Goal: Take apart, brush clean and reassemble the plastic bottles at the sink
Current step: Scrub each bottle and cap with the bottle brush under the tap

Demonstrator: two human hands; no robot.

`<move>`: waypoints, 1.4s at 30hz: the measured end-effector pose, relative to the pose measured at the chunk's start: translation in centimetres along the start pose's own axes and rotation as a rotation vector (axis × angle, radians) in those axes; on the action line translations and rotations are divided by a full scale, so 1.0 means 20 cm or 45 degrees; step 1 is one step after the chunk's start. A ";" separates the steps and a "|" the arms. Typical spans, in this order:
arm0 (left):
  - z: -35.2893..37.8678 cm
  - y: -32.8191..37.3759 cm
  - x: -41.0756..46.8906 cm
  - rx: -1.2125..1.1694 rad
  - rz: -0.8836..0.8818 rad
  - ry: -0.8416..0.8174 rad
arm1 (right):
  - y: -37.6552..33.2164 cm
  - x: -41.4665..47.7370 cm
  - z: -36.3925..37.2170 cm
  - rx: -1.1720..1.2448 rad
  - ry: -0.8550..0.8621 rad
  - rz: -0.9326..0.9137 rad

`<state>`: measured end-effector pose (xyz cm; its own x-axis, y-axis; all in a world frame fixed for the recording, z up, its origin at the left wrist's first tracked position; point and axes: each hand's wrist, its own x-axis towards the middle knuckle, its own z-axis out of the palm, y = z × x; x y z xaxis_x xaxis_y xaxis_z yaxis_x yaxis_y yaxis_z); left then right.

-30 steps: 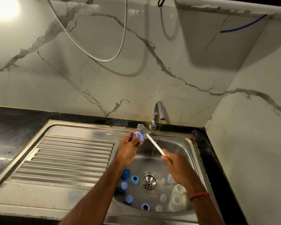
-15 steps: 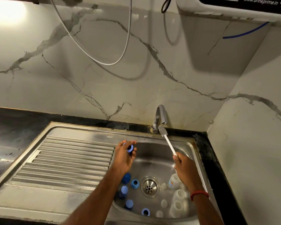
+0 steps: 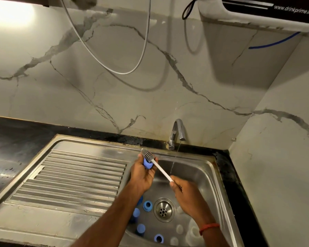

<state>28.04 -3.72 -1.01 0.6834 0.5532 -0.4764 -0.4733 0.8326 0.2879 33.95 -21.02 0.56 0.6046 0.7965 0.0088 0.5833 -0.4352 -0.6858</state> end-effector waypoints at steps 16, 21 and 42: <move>0.05 0.06 0.03 -0.004 0.208 0.096 | 0.00 -0.02 -0.05 -0.024 -0.102 -0.065; 0.07 0.00 0.03 0.107 0.262 0.149 | 0.00 0.00 -0.04 -0.115 0.017 -0.037; 0.04 0.03 0.07 0.103 0.271 0.137 | 0.13 -0.02 -0.17 -0.013 -0.009 -0.004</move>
<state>29.13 -2.49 -0.85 0.5081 0.7136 -0.4824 -0.5512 0.6997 0.4545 37.12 -23.93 1.28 0.5991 0.8006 0.0055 0.5907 -0.4373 -0.6781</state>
